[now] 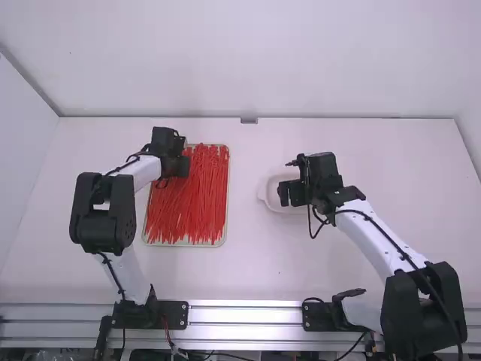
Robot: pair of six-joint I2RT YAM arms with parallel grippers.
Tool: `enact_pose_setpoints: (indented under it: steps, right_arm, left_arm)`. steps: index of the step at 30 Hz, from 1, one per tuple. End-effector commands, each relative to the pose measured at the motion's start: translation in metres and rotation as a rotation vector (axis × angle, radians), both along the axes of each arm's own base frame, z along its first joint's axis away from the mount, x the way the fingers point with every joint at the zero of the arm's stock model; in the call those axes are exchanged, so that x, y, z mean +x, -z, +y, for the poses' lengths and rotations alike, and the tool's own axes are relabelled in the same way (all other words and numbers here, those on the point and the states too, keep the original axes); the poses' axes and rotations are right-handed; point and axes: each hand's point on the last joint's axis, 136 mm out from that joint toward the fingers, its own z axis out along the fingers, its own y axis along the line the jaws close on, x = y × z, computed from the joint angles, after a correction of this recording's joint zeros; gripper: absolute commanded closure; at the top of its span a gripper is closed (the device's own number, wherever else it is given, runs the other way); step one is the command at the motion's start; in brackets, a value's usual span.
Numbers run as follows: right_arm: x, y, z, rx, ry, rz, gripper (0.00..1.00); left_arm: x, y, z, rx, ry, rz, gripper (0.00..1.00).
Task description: Fasten the cable tie
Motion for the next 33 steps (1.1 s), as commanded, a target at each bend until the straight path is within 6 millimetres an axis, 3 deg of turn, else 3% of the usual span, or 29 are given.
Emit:
enact_pose_setpoints:
  steps: [1, 12, 17, 22, 33]
  right_arm:
    - [0.009, -0.013, 0.004, 0.008, -0.009, -0.032, 0.0]
    - [0.009, -0.014, 0.004, 0.01, -0.007, -0.035, 0.0]
    - [0.009, -0.013, 0.004, 0.009, -0.008, -0.032, 0.0]
    - [0.009, -0.013, 0.004, 0.009, -0.008, -0.033, 0.0]
    - [0.01, -0.014, 0.005, 0.011, -0.008, -0.039, 0.0]
  left_arm:
    - [-0.009, 0.014, -0.003, -0.01, 0.007, 0.031, 0.62]
    - [-0.008, 0.016, -0.003, -0.01, 0.007, 0.013, 0.66]
    - [-0.005, 0.026, -0.004, -0.014, 0.01, 0.015, 0.66]
    - [-0.007, 0.038, -0.006, -0.025, 0.017, 0.036, 0.74]
    - [0.003, 0.025, -0.006, -0.023, 0.016, 0.035, 0.76]
